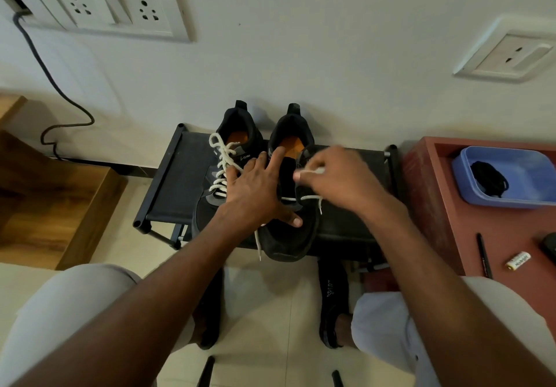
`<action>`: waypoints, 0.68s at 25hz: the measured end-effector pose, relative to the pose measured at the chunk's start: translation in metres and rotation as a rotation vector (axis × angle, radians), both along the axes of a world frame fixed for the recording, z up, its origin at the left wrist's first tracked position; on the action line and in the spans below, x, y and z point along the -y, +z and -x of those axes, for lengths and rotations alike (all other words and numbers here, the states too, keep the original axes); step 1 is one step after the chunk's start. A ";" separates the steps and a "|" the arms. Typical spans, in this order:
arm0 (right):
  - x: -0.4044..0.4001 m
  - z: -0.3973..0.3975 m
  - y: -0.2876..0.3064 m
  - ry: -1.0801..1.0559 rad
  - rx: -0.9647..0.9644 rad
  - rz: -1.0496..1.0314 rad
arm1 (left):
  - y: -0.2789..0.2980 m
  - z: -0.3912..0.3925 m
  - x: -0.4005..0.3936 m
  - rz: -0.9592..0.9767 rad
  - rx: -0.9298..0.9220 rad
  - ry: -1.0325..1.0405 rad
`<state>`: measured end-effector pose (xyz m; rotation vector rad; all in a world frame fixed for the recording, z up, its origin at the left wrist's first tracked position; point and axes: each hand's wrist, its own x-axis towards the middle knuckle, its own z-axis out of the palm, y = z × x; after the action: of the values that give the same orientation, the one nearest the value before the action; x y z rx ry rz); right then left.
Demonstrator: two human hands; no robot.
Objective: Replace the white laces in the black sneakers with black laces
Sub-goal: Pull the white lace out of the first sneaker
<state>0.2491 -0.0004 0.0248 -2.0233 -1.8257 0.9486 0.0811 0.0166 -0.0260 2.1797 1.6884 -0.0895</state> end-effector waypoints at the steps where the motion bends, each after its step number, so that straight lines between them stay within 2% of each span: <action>1: 0.002 0.004 -0.007 0.086 0.151 0.116 | 0.000 0.001 0.000 -0.002 0.001 -0.001; 3: 0.005 0.009 -0.015 0.132 0.312 0.221 | 0.000 0.001 0.000 -0.003 0.005 -0.001; 5: 0.004 0.011 -0.017 0.092 0.343 0.179 | 0.001 0.001 0.000 0.008 0.023 0.001; 8: -0.002 0.009 -0.021 0.054 0.235 0.206 | 0.001 0.001 0.001 0.005 0.056 0.006; 11: -0.004 0.006 -0.016 -0.109 0.004 0.239 | 0.002 0.002 0.000 0.028 0.088 0.022; 13: -0.006 0.001 0.001 -0.334 -0.354 0.173 | 0.004 0.004 0.000 0.030 0.094 0.023; 16: -0.009 -0.021 0.028 -0.662 -1.375 0.066 | 0.005 0.005 0.002 0.033 0.096 0.014; 17: -0.009 -0.026 0.032 -0.681 -1.502 0.026 | 0.005 0.005 0.002 0.036 0.090 0.004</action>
<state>0.2755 0.0089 0.0570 -1.0344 -0.2928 1.5200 0.0765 0.0146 -0.0206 2.1212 1.6295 -0.0203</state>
